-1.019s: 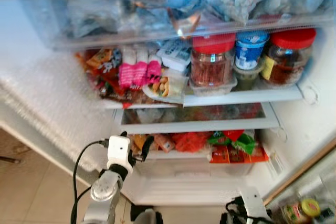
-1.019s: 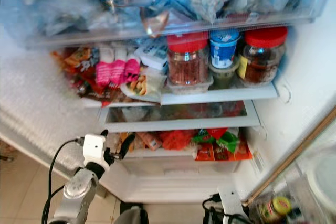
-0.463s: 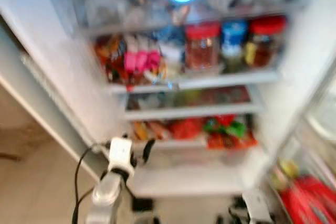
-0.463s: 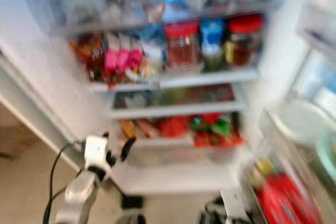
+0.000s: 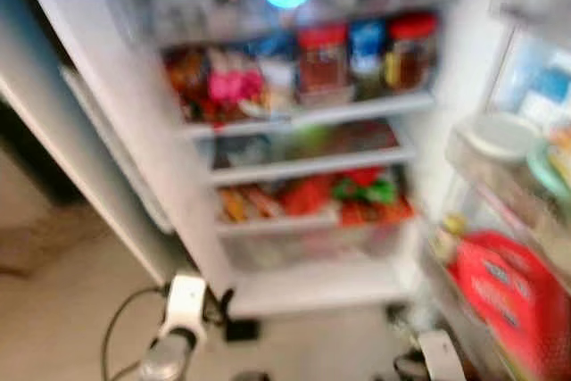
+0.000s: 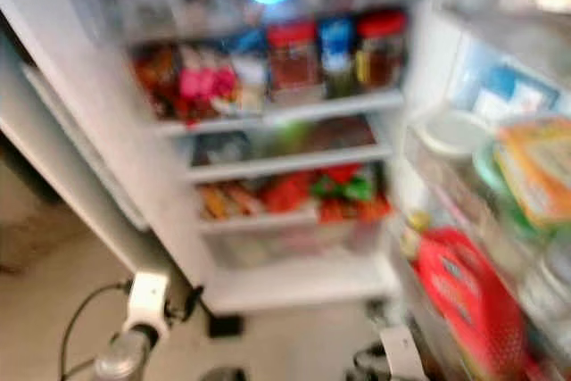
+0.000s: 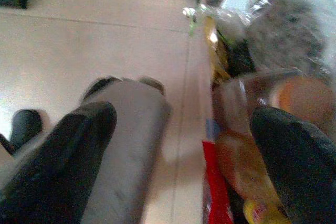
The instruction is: Restocking fridge
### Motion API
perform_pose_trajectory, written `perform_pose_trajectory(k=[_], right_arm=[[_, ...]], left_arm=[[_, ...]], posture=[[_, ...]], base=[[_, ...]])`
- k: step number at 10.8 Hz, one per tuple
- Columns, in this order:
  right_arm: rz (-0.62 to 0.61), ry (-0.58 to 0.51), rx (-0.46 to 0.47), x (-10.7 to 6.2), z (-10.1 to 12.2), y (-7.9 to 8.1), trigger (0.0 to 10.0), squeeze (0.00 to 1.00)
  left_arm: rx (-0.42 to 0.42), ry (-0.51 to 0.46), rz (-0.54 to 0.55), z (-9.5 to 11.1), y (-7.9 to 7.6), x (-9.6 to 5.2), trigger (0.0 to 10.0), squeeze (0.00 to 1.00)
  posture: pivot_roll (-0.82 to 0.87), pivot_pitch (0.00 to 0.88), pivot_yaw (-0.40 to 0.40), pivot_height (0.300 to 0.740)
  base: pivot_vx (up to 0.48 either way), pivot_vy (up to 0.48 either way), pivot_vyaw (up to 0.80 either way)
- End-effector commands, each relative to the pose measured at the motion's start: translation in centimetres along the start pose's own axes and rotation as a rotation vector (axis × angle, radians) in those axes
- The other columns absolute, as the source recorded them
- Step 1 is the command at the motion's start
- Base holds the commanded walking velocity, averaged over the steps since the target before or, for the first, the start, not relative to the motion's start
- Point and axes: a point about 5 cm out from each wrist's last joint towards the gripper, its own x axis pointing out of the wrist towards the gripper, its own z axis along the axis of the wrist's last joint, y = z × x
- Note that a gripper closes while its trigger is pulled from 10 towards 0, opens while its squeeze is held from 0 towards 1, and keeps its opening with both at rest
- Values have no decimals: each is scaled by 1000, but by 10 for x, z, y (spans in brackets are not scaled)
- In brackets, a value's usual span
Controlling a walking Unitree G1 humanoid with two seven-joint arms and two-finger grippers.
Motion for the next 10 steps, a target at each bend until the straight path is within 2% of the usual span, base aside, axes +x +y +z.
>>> perform_pose_trajectory(k=[1, 3, 5, 8, 10], right_arm=[[14, 40, -4, 0, -10, 6, 10000, 0], [10, 37, 4, 0, -9, 5, 10000, 0], [12, 38, 7, 0, -9, 5, 10000, 0], [7, 32, 15, 0, -9, 5, 10000, 0], [3, 33, 31, 0, -9, 5, 10000, 0]], left_arm=[[-20, 130, 67, -24, 19, -10, 10000, 0], [-14, 277, 122, -54, 32, -27, 10000, 0], [-8, 382, 148, -74, 35, -39, 10000, 0], [-12, 433, 142, -82, 31, -43, 10000, 0], [-8, 434, 131, -81, 29, -42, 10000, 0]], posture=[[-81, 29, 112, 644], [-85, 34, 114, 644], [-79, 34, 113, 644], [-84, 39, 113, 644], [-78, 32, 106, 644]], base=[[0, 0, 0], [0, 448, 0], [0, 472, 0], [0, 472, 0], [0, 471, 0]])
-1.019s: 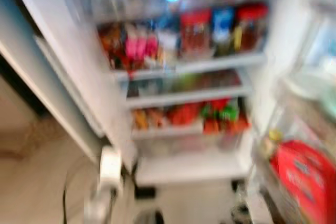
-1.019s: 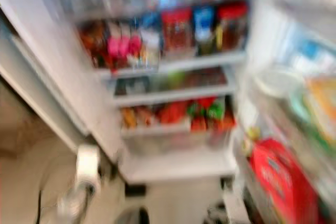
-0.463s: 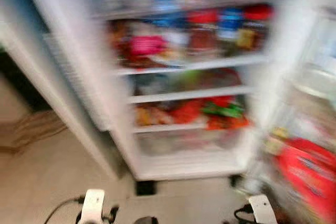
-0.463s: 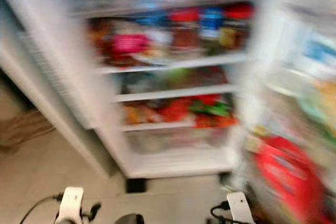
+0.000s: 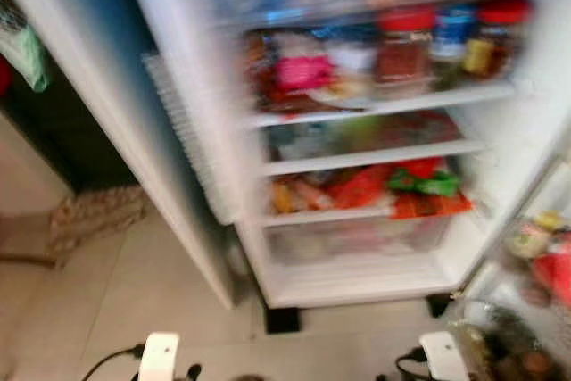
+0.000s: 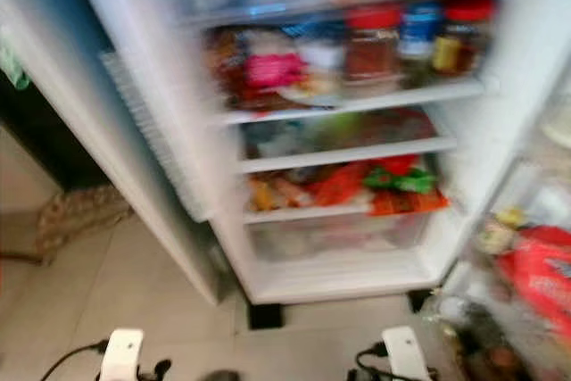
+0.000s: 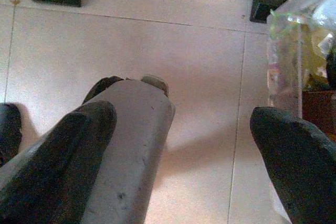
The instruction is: Restocking fridge
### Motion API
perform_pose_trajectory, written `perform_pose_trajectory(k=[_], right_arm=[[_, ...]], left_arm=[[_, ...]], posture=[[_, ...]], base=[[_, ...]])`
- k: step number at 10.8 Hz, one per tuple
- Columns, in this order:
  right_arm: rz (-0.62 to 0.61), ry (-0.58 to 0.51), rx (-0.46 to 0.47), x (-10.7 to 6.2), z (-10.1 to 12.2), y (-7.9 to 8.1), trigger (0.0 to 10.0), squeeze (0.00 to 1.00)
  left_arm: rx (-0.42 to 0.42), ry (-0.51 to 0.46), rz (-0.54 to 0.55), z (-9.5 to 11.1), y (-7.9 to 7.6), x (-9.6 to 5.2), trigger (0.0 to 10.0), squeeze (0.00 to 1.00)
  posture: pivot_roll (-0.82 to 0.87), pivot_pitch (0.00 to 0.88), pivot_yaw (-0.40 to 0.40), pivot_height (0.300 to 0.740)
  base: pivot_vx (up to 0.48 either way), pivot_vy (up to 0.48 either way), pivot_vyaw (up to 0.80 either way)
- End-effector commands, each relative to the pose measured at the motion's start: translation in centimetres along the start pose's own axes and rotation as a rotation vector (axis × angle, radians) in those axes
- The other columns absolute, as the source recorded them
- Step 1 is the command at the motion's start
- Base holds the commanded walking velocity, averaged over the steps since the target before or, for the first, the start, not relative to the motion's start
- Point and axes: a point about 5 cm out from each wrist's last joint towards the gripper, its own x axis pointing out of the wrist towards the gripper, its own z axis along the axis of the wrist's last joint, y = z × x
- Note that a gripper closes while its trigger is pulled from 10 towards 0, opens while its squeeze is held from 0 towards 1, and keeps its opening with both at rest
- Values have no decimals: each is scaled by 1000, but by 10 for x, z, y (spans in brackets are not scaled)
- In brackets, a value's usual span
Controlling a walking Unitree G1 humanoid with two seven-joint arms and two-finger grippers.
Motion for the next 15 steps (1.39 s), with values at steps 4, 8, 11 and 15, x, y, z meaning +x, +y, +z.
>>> perform_pose_trajectory(k=[4, 8, 11, 15], right_arm=[[18, -12, 48, 1, 5, 5, 10000, 0], [-1, -32, 51, 3, 18, 1, 10000, 0], [-10, -44, 72, 3, 26, 0, 10000, 0], [-17, -47, 77, 3, 30, -2, 10000, 0]], left_arm=[[9, 36, 0, -2, 0, 1, 10000, 0], [-34, 55, -1, 5, -9, 5, 10000, 0], [-63, 50, 10, 18, -11, 10, 10000, 0], [-88, 54, 22, 19, -13, 10, 10000, 0]], posture=[[-81, 0, 71, 679], [-87, 0, 56, 740], [-86, 0, 54, 740], [-43, 0, 27, 740]], base=[[0, 118, 0], [0, 0, 0], [0, 0, 0], [0, 0, 0]])
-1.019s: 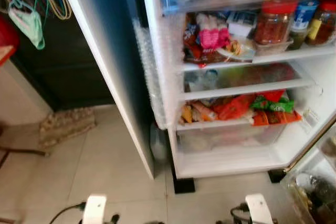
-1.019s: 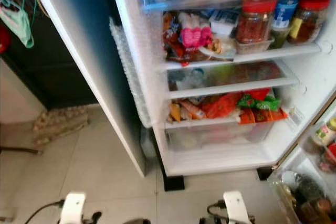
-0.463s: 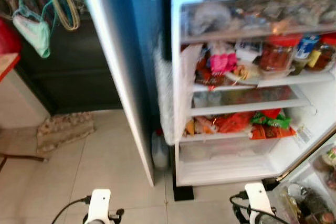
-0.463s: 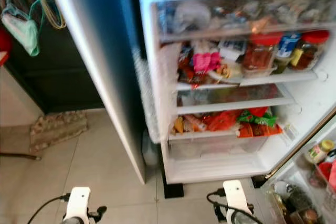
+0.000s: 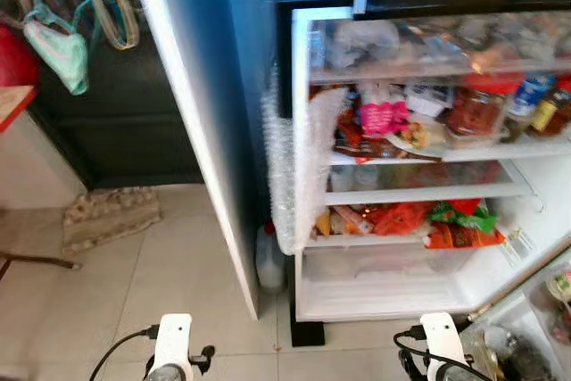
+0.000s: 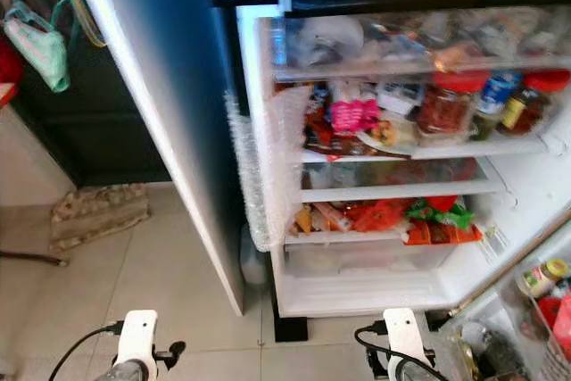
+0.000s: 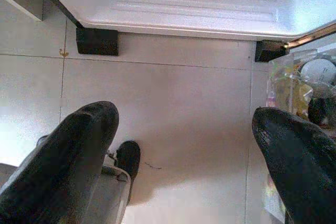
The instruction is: Restocking fridge
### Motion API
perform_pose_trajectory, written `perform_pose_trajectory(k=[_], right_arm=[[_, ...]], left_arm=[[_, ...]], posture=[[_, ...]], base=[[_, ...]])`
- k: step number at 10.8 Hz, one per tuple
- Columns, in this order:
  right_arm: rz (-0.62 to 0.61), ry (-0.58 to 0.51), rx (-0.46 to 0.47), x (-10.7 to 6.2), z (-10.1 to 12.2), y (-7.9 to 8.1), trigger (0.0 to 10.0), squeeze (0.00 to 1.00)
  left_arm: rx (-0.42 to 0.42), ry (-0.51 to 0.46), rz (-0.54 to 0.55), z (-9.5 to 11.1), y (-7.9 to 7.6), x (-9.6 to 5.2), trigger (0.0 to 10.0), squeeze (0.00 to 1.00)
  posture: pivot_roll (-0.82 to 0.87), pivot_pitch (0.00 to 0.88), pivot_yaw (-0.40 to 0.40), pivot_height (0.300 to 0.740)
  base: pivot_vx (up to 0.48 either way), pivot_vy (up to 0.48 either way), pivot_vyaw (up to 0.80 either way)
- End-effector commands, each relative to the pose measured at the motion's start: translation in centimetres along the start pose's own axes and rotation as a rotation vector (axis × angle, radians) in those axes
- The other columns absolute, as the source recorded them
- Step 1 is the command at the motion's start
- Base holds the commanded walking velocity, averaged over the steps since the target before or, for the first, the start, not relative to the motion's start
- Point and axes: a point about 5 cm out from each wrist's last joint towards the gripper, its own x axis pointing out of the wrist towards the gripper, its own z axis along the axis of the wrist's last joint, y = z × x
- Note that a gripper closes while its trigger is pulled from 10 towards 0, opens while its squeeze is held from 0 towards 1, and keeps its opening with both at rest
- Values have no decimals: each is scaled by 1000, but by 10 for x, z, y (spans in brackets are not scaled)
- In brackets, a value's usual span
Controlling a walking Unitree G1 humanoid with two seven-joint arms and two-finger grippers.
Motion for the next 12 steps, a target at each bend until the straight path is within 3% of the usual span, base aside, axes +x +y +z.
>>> perform_pose_trajectory(k=[1, 7, 10, 12], right_arm=[[-5, 14, 31, 0, -3, 0, 10000, 0], [-24, 12, 74, 0, -4, 0, 10000, 0], [-28, 11, 67, 0, 1, -1, 10000, 0], [-26, 10, 70, 1, 2, -1, 10000, 0]], left_arm=[[-18, 35, 21, -6, 3, -1, 10000, 0], [-17, 34, 6, -6, 0, -1, 10000, 0], [-23, 35, 24, -4, 3, 0, 10000, 0], [-27, 34, 21, -3, 4, 0, 10000, 0]], posture=[[-37, 0, 28, 740], [-33, 0, 33, 740], [-36, 0, 18, 740], [-33, 0, 20, 740]], base=[[0, 401, 0], [0, 441, 0], [0, 87, 0], [0, 0, -800]])
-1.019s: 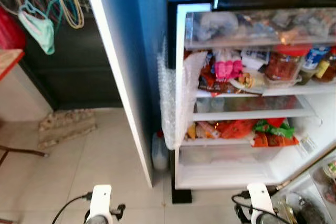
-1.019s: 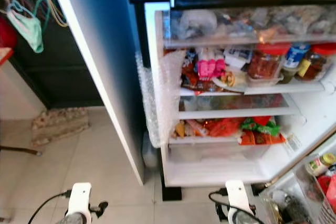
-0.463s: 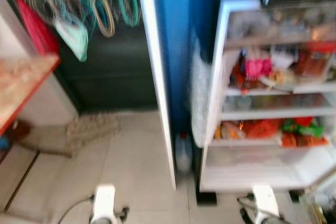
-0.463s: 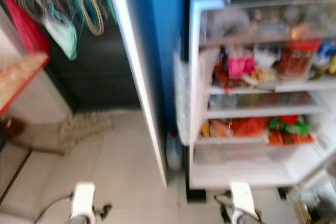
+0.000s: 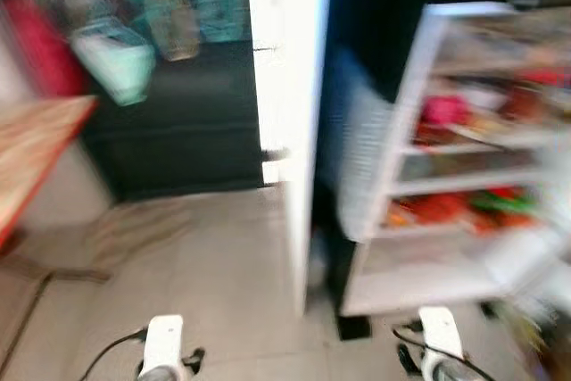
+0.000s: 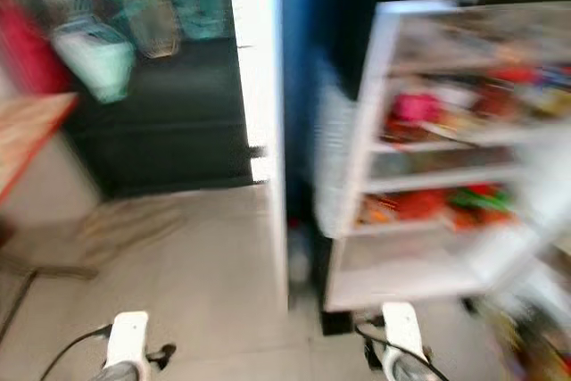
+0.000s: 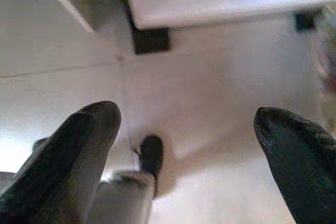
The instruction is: Restocking fridge
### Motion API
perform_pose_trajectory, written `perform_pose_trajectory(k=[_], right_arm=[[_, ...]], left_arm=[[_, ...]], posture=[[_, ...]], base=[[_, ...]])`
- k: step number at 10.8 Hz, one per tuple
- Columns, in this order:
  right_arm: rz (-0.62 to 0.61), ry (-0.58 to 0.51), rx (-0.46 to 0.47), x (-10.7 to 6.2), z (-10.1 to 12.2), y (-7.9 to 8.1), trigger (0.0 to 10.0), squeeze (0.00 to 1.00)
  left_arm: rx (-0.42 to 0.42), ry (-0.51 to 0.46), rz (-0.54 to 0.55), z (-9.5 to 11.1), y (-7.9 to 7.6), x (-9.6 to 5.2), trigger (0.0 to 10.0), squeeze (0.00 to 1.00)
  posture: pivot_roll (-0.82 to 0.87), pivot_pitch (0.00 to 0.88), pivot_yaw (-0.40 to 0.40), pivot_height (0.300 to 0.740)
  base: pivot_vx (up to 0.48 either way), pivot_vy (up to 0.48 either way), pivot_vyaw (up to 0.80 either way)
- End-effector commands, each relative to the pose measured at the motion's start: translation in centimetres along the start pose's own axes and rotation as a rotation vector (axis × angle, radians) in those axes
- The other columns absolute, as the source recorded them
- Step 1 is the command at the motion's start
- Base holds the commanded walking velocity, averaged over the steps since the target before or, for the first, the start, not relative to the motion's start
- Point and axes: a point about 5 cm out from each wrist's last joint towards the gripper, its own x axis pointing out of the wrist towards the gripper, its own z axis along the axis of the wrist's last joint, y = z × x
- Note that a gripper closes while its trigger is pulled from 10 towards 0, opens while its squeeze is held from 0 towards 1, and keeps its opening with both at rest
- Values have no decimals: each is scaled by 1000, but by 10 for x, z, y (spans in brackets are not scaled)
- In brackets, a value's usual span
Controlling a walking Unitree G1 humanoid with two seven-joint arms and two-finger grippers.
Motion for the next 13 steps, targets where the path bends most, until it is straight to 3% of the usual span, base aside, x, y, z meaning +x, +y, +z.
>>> perform_pose_trajectory(k=[1, 13], right_arm=[[-8, 5, 1, 0, 1, -3, 10000, 0], [3, 2, -2, 0, 6, -1, 10000, 0]], left_arm=[[-6, 20, -3, -3, 0, 0, 10000, 0], [-8, 18, 5, 4, 2, 1, 10000, 0]], posture=[[-33, 0, 20, 740], [-24, 0, 17, 740]], base=[[0, 0, -800], [0, 35, -800]])
